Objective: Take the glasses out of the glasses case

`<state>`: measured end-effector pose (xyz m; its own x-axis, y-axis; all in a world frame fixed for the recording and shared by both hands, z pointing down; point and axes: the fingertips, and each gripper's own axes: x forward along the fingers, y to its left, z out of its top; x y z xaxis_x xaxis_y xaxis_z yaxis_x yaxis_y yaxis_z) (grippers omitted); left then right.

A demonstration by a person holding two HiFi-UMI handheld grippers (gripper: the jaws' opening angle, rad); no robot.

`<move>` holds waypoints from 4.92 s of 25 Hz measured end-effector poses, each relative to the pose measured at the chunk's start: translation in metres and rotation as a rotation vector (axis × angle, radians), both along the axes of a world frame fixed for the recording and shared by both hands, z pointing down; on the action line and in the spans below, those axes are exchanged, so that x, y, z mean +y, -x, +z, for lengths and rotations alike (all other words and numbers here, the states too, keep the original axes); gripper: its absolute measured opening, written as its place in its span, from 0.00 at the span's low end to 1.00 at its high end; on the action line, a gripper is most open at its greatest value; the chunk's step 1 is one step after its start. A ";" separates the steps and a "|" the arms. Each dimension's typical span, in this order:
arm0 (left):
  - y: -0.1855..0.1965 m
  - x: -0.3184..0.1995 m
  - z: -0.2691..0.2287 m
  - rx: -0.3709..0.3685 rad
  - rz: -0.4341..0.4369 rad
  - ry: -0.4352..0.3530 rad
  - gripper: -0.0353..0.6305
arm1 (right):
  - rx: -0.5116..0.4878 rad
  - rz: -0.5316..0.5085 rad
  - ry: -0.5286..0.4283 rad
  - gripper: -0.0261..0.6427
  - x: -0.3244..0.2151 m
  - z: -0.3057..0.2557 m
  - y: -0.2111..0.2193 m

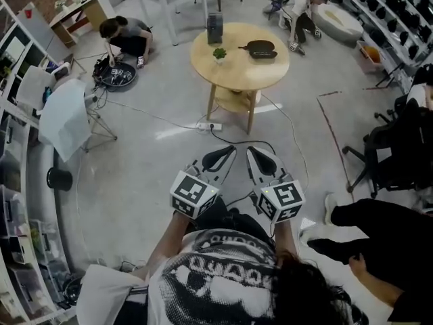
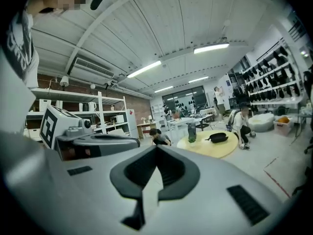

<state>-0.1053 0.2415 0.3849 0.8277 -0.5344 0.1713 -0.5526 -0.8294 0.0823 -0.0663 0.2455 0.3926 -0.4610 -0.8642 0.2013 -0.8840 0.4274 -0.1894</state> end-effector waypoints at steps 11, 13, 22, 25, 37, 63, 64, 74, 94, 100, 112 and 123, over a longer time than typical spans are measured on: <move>-0.018 0.006 0.003 -0.037 0.002 0.003 0.09 | -0.033 0.004 0.010 0.03 0.009 0.006 -0.020; -0.022 0.004 0.003 -0.043 0.007 0.004 0.09 | -0.036 0.010 0.013 0.03 0.006 0.007 -0.025; -0.045 -0.027 0.008 -0.057 0.030 0.012 0.09 | -0.057 0.030 0.023 0.03 -0.022 0.014 -0.046; -0.053 -0.047 0.014 -0.059 0.039 0.024 0.09 | -0.059 0.035 0.034 0.03 -0.040 0.019 -0.052; -0.091 -0.195 0.016 -0.045 0.095 0.026 0.09 | -0.025 0.074 0.073 0.03 -0.183 0.026 -0.089; -0.119 -0.373 0.037 -0.003 0.169 0.096 0.09 | 0.013 0.172 0.168 0.04 -0.366 0.046 -0.137; -0.119 -0.376 0.038 -0.004 0.160 0.100 0.09 | 0.013 0.166 0.173 0.04 -0.372 0.048 -0.140; -0.132 -0.433 0.047 -0.031 0.042 0.116 0.09 | 0.054 0.092 0.204 0.04 -0.449 0.072 -0.187; -0.200 -0.497 0.070 -0.087 -0.044 0.130 0.09 | 0.254 -0.116 0.384 0.06 -0.569 0.184 -0.271; -0.198 -0.495 0.063 -0.116 -0.007 0.085 0.09 | 0.312 -0.163 0.433 0.10 -0.582 0.200 -0.267; -0.184 -0.488 0.076 -0.110 -0.021 0.135 0.09 | 0.375 -0.185 0.550 0.15 -0.588 0.239 -0.271; -0.185 -0.509 0.087 -0.100 -0.044 0.166 0.09 | 0.430 -0.234 0.659 0.22 -0.603 0.276 -0.266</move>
